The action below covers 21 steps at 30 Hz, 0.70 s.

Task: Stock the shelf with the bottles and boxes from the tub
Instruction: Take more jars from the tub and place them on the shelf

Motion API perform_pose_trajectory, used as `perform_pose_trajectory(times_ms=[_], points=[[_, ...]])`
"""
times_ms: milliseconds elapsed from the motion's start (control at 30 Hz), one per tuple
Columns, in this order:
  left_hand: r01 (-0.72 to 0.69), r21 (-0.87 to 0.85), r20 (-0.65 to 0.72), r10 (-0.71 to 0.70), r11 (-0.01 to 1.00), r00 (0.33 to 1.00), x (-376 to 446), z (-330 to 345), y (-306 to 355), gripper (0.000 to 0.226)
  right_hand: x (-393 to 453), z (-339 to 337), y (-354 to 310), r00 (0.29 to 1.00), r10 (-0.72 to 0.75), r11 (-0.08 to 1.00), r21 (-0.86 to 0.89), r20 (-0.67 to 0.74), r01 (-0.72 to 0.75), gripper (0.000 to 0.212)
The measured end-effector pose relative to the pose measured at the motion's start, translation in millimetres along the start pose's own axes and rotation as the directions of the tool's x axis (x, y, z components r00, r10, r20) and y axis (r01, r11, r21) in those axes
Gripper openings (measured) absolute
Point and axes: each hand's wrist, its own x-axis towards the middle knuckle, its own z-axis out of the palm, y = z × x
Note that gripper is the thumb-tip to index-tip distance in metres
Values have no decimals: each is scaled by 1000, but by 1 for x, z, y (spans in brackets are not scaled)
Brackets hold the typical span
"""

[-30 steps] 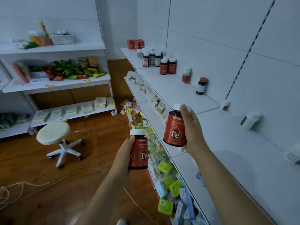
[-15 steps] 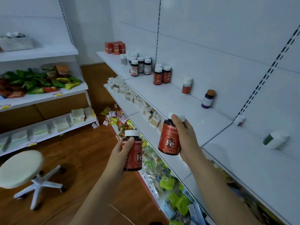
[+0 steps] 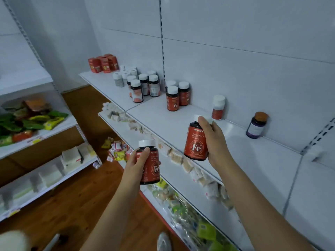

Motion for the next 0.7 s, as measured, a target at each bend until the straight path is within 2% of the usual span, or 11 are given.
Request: perform_pose_trajectory(times_ms=[67,167,367,433,500,600,700], points=[[7,35,23,-8,999,1000,45,0,17,33,39,8,4,998,11,999,38,-60,-9,57],[19,112,53,-25,994,998,107,1,37,25,90,20,14,989,-8,998,55,-148,16,39],[-11,166,116,-8,986,993,204,9,60,24,174,37,20,967,-97,991,-109,-237,73,10],[-30,192,139,3,981,990,227,9,61,16,195,43,20,955,-138,978,-189,-264,89,13],[-66,223,175,26,973,984,248,10,62,19,214,47,20,945,-194,957,-265,-265,122,20],[-147,243,247,85,959,965,281,16,66,32,241,52,26,920,-296,913,-357,-256,195,21],[-310,301,370,189,902,910,312,20,65,50,255,56,40,897,-370,869,-431,-240,243,25]])
